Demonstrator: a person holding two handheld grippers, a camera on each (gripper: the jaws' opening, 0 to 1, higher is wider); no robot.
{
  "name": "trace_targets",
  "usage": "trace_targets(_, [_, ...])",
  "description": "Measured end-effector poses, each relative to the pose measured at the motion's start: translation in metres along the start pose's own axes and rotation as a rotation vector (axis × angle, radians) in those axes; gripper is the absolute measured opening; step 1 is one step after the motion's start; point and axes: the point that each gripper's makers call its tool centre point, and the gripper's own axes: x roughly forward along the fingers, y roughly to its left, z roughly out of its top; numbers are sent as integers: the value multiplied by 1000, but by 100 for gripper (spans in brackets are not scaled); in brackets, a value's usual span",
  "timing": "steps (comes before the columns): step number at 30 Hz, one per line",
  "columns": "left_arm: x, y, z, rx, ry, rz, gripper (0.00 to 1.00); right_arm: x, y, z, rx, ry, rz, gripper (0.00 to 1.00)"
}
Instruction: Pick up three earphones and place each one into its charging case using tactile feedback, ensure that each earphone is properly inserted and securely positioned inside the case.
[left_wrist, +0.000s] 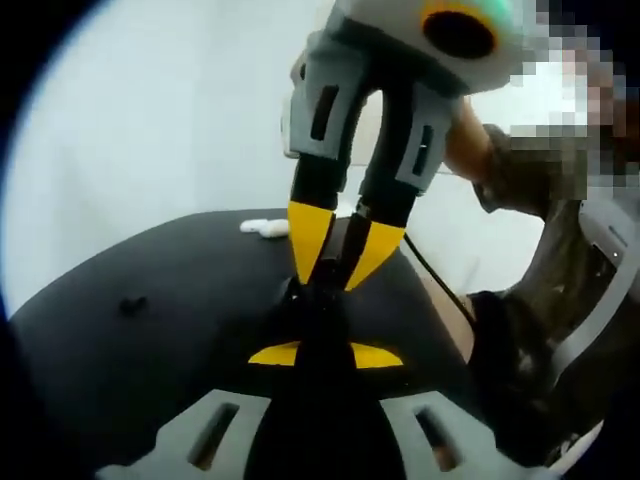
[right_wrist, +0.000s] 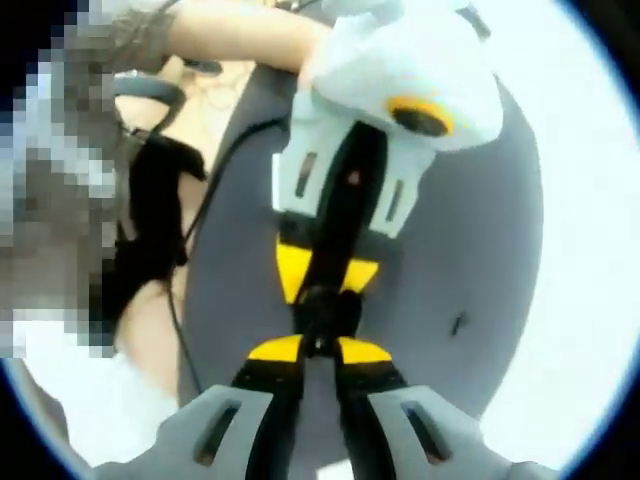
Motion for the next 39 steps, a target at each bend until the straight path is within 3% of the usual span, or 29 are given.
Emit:
trace_targets(5, [0,1,0,-2,0,1,14,1,1,-4,25,-37,-12,14])
trace_targets(9, [1,2,-1,-4,9,3,14,5,-1,1,84,-163,-33,14])
trace_targets(13, [1,2,0,-5,3,5,14,-1,-7,-2,38,-265,-121,14])
trace_targets(16, [2,2,0,-7,4,7,14,0,-6,-12,24,-281,-148,15])
trace_targets(21, [2,2,-1,-10,3,5,14,-12,-8,-14,119,-431,-194,15])
trace_targets(24, [2,3,-1,-10,4,6,14,-25,-10,-15,218,-587,-204,18])
trace_targets(25, [2,2,-1,-11,4,6,14,-30,-12,-16,293,-662,-197,19])
trace_targets(27, [2,2,-1,-11,4,5,14,-29,-9,-22,402,-749,-144,23])
trace_targets(28, [1,2,-1,-9,4,4,14,-20,-7,-32,482,-782,-109,25])
trace_targets(29, [1,2,-1,-5,5,2,14,-10,-5,-39,509,-789,-86,27])
trace_targets(32, [1,2,-2,-5,7,-3,14,16,-2,-48,493,-840,-62,27])
trace_targets(36, [0,2,-2,-8,7,-6,14,20,-1,-31,528,-1065,35,27])
trace_targets(39, [0,3,-2,-8,6,-6,14,18,-6,-19,523,-1162,61,29])
